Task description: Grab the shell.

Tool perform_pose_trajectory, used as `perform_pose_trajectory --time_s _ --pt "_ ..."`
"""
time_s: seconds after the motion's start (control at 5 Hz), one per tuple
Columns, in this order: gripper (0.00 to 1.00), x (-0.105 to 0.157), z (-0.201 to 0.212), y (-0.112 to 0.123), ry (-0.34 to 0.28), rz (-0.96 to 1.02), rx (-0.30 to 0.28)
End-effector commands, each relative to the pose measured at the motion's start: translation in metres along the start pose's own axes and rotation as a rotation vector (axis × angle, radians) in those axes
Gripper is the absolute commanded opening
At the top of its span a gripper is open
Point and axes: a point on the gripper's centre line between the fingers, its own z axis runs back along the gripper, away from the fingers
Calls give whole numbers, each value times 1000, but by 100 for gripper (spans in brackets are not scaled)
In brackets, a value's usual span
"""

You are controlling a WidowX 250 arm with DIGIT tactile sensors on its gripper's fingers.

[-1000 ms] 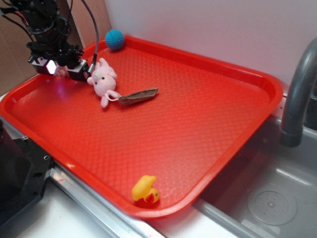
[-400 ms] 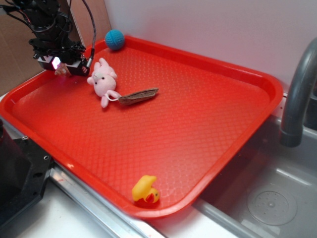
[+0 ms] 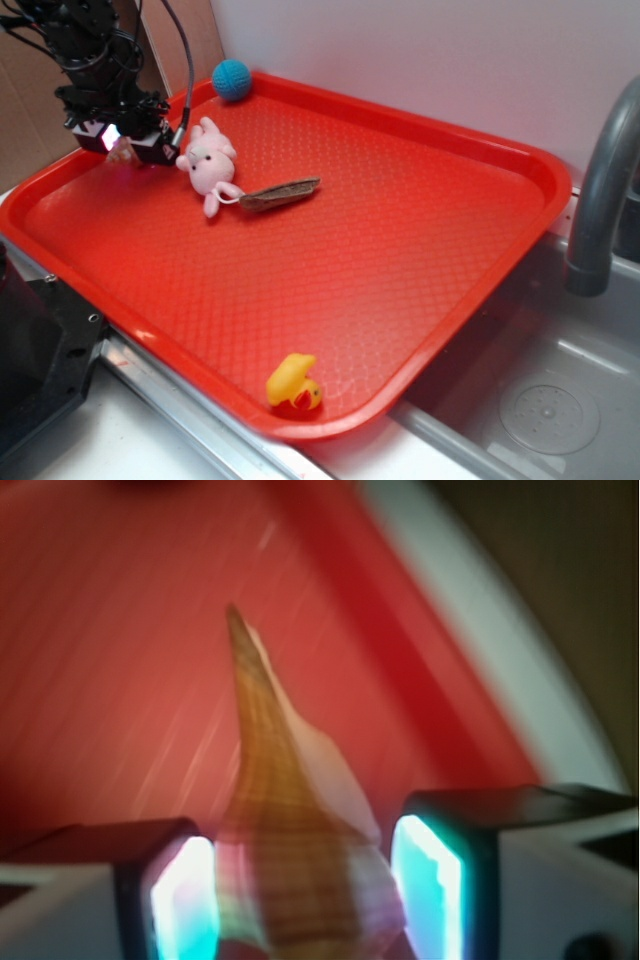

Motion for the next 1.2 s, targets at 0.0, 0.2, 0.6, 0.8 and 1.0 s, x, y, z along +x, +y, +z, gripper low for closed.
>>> perform_pose_trajectory --time_s 0.0,0.2,0.6,0.8,1.0 --pt "0 -51 124 -26 -59 -107 -171" --pt "0 -51 164 -39 -51 -110 -138" --pt "0 -33 192 -65 134 -230 -165" --pt "0 -16 185 -68 216 -264 -190" --pt "0 -12 173 -62 229 -267 -181"
